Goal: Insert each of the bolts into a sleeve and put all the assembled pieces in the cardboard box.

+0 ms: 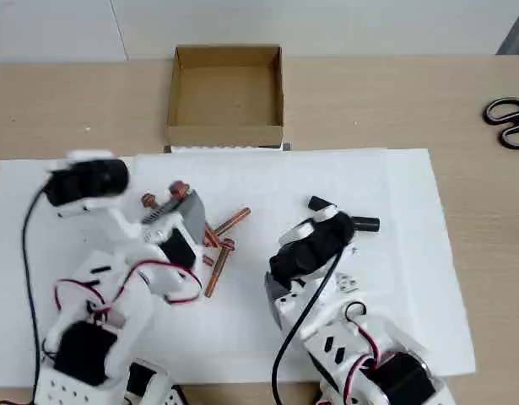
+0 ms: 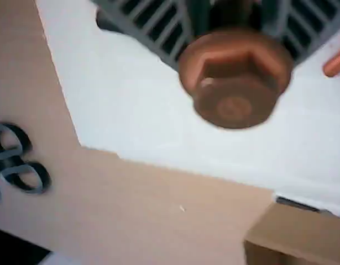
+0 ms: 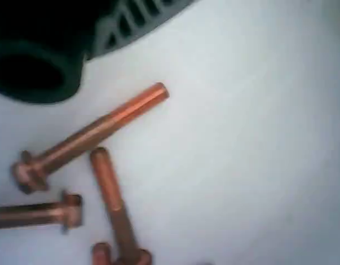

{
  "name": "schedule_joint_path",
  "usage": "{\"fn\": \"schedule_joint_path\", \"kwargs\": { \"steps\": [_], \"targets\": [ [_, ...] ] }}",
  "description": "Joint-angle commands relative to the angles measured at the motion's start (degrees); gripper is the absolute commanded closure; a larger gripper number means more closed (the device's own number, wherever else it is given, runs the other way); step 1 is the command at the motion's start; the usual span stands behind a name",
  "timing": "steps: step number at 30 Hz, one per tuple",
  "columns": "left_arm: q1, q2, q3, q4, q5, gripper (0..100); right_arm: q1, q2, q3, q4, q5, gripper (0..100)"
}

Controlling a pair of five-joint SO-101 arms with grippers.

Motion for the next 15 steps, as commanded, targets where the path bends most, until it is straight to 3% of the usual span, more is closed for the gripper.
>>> {"fn": "schedule_joint_path", "kwargs": {
  "steps": [1,5,15],
  "targets": [
    [4.3,-6.3,3.7,-2.5,-0.6,100,-3.0,-0.4,-0.4,-1.5,-0.8,99.5],
    [7.9,-12.4,8.1,-2.5,-0.7,100,-6.3,-0.4,-0.4,-1.5,-0.8,99.5],
    [8.4,-16.6,10.9,-2.6,-0.7,100,-8.9,-0.4,1.5,-1.4,-0.8,99.5]
  ]
}}
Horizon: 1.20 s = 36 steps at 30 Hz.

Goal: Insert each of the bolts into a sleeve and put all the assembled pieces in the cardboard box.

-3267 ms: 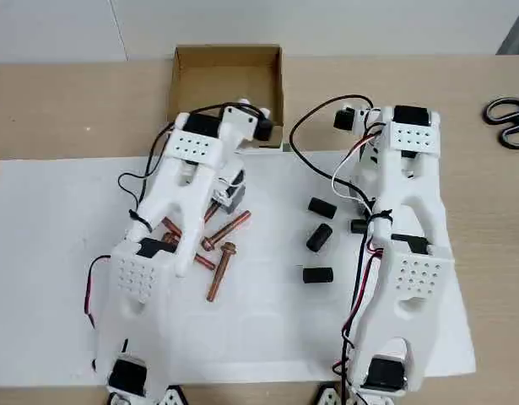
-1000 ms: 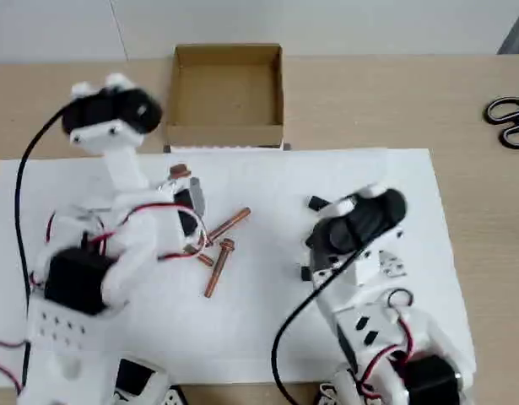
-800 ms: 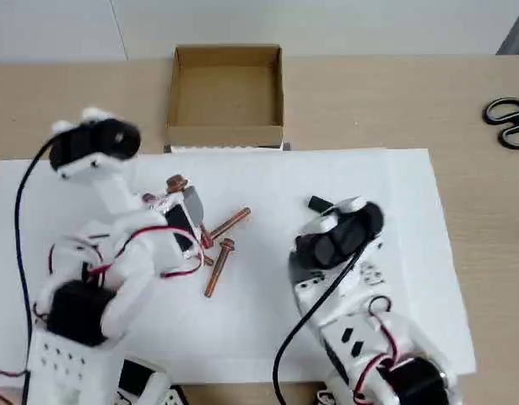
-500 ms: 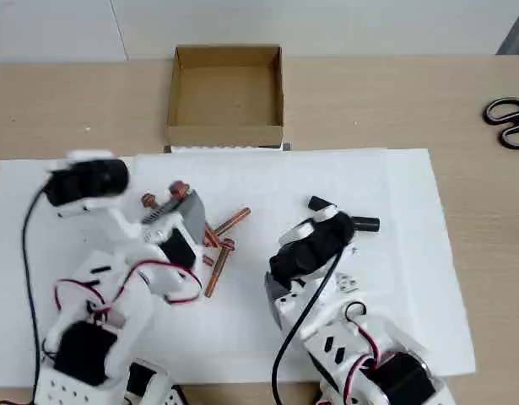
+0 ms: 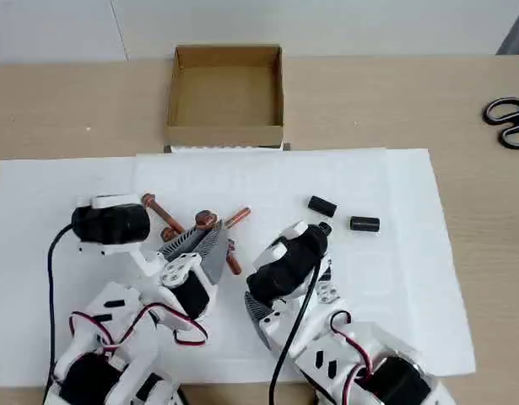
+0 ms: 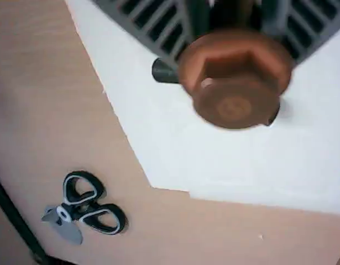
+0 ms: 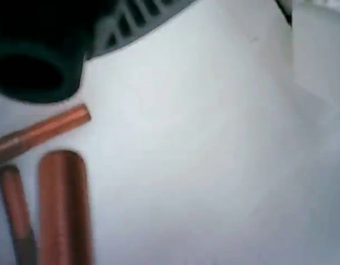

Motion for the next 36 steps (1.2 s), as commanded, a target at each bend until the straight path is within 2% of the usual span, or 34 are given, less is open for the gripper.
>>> {"fn": "schedule_joint_path", "kwargs": {
  "steps": [1,9,36],
  "targets": [
    [0.3,-0.8,-0.5,-1.8,-0.4,100,-0.6,-0.4,0.5,-1.5,-0.6,99.5],
    [5.5,-0.9,-1.5,-1.8,-0.2,100,-0.6,-0.4,0.9,-1.5,-0.6,99.5],
    [5.8,-0.6,0.1,-2.5,-0.4,100,-2.5,-0.8,-0.2,-4.9,-0.3,99.5]
  ]
}}
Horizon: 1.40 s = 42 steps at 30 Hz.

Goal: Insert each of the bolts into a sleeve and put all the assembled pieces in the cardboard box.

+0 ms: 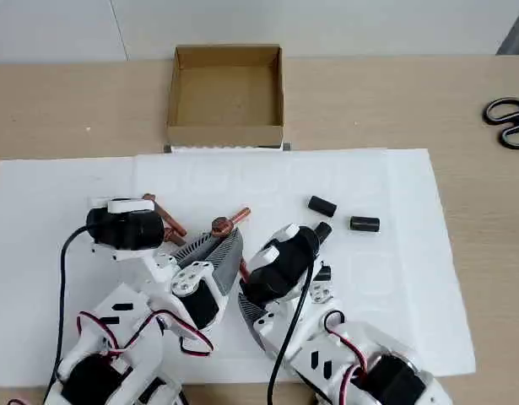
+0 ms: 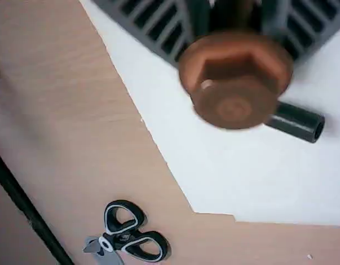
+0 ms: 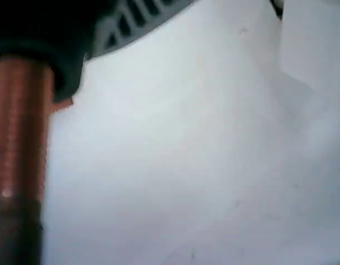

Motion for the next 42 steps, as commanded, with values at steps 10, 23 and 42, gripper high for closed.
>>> {"fn": "schedule_joint_path", "kwargs": {
  "steps": [10,23,42],
  "targets": [
    [0.4,-0.3,0.2,3.0,-1.5,100,-0.2,-0.3,-2.2,-7.8,3.1,99.5],
    [4.6,-0.3,0.1,7.8,-5.6,100,5.6,-0.4,-2.3,-14.2,9.8,99.5],
    [4.3,-0.2,0.3,8.7,-7.5,70,5.7,0.0,-1.9,-14.0,9.5,99.5]
  ]
}}
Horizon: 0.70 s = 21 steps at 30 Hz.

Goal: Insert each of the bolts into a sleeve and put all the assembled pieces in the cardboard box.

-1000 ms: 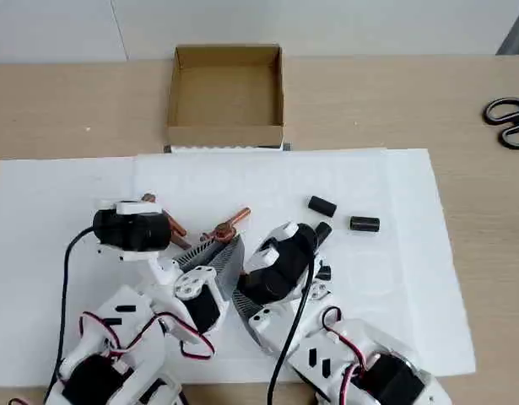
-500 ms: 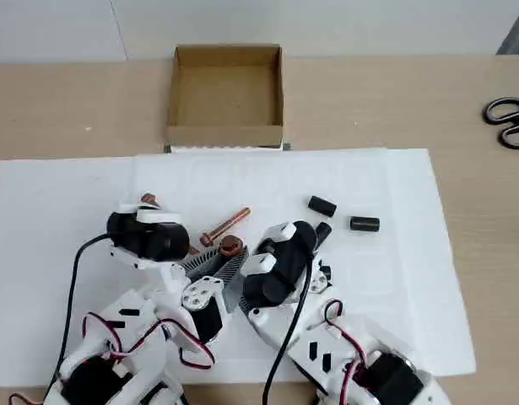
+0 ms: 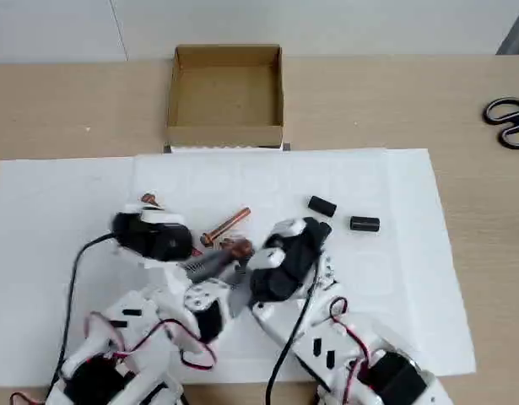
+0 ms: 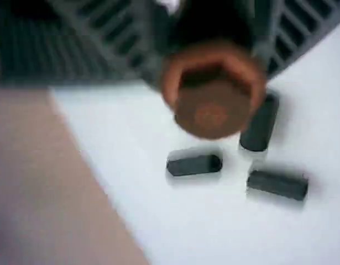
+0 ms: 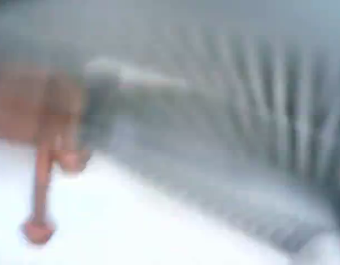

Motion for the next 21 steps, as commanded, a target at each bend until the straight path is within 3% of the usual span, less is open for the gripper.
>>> {"fn": "schedule_joint_path", "kwargs": {
  "steps": [1,14,21],
  "targets": [
    [0.1,-0.4,-0.3,1.5,-0.4,69,0.7,0.2,-2.1,-2.2,0.2,99.5],
    [-0.3,-0.4,-2.5,1.1,-0.4,70,0.6,0.3,-0.3,-2.5,0.0,99.5],
    [-5.5,-0.4,-6.2,-2.9,-3.6,70,0.6,0.3,-0.3,-2.2,0.0,99.5]
  ]
}}
